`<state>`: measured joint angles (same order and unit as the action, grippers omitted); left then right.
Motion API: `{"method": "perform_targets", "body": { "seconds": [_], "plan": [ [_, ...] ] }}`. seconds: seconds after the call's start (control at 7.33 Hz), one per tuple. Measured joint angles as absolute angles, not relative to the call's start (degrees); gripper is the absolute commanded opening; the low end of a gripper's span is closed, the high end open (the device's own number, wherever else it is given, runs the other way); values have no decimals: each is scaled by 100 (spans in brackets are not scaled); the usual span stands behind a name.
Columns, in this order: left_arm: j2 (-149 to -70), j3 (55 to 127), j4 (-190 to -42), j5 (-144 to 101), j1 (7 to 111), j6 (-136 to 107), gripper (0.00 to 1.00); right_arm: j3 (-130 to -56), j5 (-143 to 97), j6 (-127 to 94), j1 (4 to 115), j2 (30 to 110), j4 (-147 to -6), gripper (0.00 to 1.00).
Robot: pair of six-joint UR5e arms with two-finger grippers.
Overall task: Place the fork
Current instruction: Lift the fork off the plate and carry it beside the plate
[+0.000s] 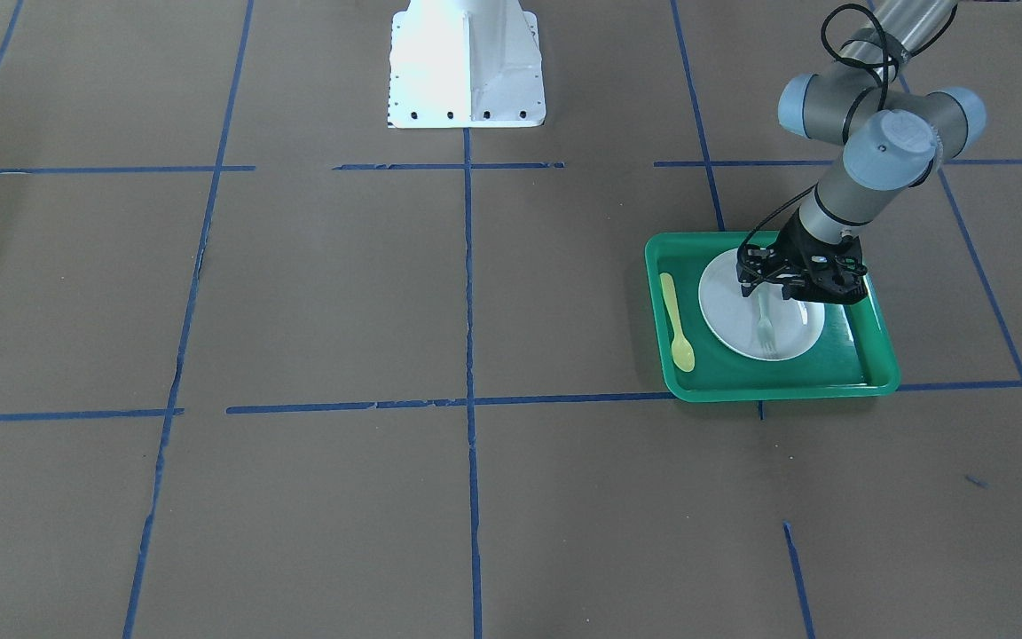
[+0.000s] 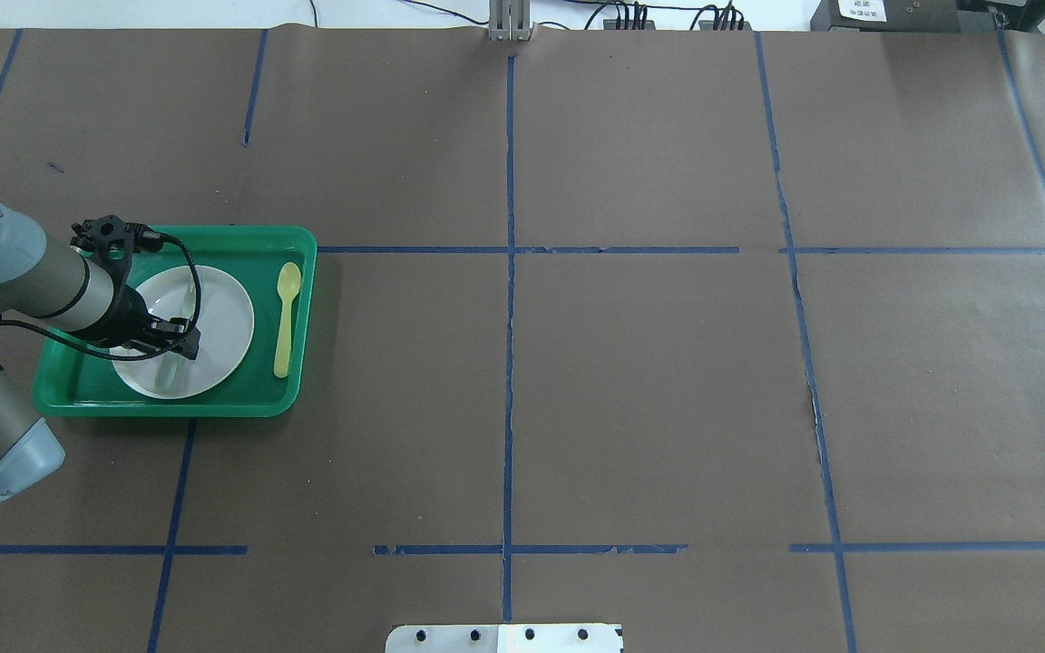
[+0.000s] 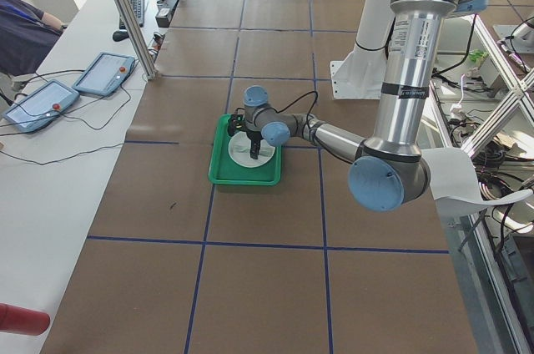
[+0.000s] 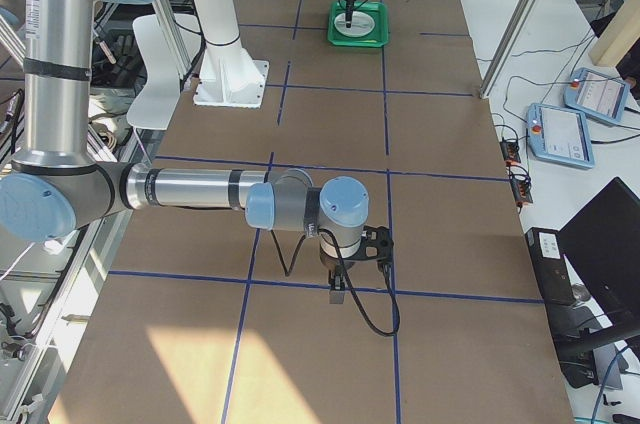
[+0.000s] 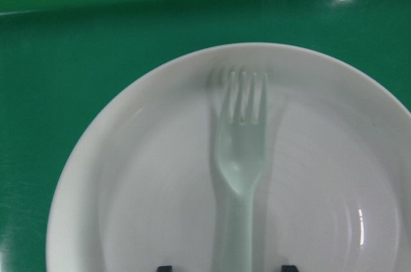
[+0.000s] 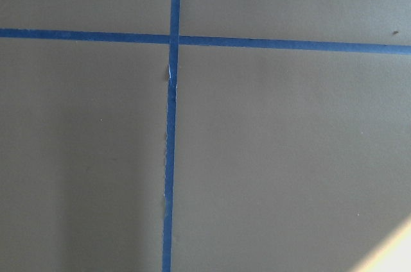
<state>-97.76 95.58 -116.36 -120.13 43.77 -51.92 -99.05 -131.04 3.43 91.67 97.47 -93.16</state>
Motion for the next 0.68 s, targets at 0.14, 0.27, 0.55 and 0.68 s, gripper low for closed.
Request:
{"method": "perform_targets", "body": {
  "seconds": [0.14, 0.27, 0.55, 0.68],
  "plan": [
    [-9783, 9553, -11606, -12262, 4378, -5198, 0, -9907, -13104, 343, 9167, 9747, -9316, 100],
    [-9787, 9556, -11588, -12419, 4378, -5214, 0, -9908, -13105, 343, 9167, 9747, -9316, 100],
    [-9789, 9576, -11577, -12479, 4378, -5263, 0, -9907, -13104, 343, 9167, 9747, -9317, 100],
    [-9783, 9618, -11576, -12481, 4392, -5281, 0, -9906, -13105, 343, 9167, 9747, -9316, 100]
  ]
}}
